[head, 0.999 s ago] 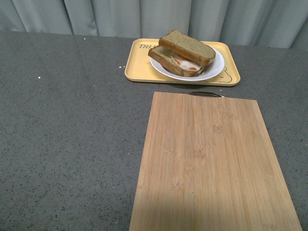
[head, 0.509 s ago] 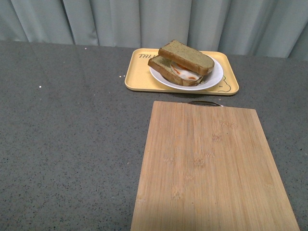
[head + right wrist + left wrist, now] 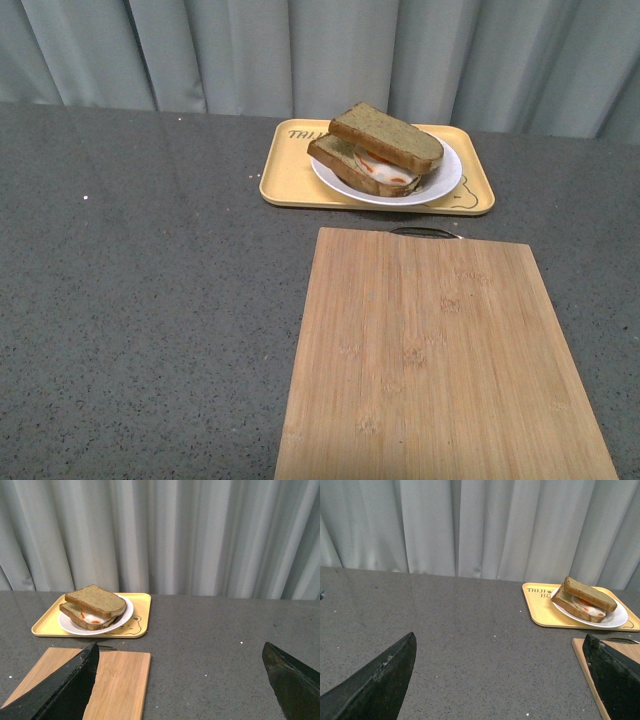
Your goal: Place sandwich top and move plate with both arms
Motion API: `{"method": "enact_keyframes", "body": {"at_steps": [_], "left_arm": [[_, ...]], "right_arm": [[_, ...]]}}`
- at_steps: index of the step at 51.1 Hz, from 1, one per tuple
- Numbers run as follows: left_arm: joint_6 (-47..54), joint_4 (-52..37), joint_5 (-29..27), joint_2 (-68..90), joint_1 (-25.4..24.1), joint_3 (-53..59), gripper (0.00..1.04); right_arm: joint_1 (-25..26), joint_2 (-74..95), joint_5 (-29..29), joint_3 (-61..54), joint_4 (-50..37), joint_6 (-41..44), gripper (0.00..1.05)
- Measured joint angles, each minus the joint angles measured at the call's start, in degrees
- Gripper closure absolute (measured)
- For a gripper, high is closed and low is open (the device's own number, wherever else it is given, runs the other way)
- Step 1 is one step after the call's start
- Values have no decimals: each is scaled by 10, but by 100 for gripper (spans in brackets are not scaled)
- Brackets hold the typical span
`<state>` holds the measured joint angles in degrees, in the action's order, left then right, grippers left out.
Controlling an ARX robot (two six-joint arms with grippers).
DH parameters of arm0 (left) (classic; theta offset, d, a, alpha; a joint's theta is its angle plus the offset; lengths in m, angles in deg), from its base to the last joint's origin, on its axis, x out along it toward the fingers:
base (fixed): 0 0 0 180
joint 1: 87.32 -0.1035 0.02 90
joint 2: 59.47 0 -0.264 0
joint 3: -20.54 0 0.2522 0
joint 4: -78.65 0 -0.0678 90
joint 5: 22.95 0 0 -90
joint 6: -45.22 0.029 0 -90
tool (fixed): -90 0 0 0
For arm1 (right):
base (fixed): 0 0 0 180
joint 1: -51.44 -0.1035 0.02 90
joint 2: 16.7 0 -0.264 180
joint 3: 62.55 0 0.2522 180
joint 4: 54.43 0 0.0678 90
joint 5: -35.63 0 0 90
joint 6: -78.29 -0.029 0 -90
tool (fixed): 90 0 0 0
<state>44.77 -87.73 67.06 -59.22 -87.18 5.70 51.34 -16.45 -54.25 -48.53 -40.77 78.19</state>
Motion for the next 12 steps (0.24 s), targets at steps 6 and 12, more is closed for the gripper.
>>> {"method": "enact_keyframes", "body": {"at_steps": [6,12], "left_arm": [[0,0,0,0,0,0,7],[0,0,0,0,0,0,7]], "right_arm": [[0,0,0,0,0,0,9],[0,0,0,0,0,0,9]]}}
